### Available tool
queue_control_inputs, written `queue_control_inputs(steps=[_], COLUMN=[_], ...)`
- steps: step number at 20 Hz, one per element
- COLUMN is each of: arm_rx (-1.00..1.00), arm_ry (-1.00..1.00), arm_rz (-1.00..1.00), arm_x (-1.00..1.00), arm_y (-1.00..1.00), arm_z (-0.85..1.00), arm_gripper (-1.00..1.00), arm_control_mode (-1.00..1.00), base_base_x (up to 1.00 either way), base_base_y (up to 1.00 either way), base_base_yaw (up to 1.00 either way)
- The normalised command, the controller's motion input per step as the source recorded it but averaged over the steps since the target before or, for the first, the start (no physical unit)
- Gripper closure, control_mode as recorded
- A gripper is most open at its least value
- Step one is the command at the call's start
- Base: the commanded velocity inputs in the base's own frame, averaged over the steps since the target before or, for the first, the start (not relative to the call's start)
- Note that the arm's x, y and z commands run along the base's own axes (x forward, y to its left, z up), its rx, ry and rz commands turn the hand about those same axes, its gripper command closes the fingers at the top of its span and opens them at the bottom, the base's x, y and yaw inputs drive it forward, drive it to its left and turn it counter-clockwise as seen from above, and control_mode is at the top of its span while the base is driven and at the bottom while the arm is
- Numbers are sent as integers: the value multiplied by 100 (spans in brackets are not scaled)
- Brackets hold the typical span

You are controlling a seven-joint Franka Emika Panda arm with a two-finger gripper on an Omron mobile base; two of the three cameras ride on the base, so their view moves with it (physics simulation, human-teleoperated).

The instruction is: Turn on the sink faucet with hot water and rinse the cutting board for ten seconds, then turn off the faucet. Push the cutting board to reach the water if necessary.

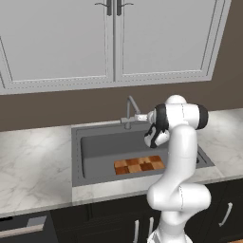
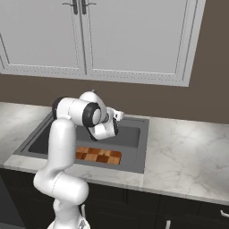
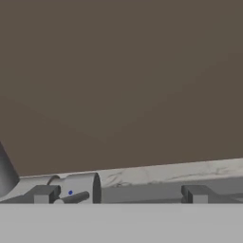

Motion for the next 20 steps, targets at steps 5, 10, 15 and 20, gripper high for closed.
queue_control_inputs(steps=[5, 10, 15, 20], arm_rx=[4, 4, 5, 3], arm_ry=[0, 0, 0, 0], arm_rz=[0, 0, 0, 1], arm_x=[0, 0, 0, 0], arm_y=[-66, -76, -83, -77], arm_z=[0, 0, 0, 0], arm_gripper=[-100, -100, -100, -100], arm_control_mode=[-100, -100, -100, -100], base_base_x=[0, 0, 0, 0], base_base_y=[0, 0, 0, 0], base_base_yaw=[0, 0, 0, 0])
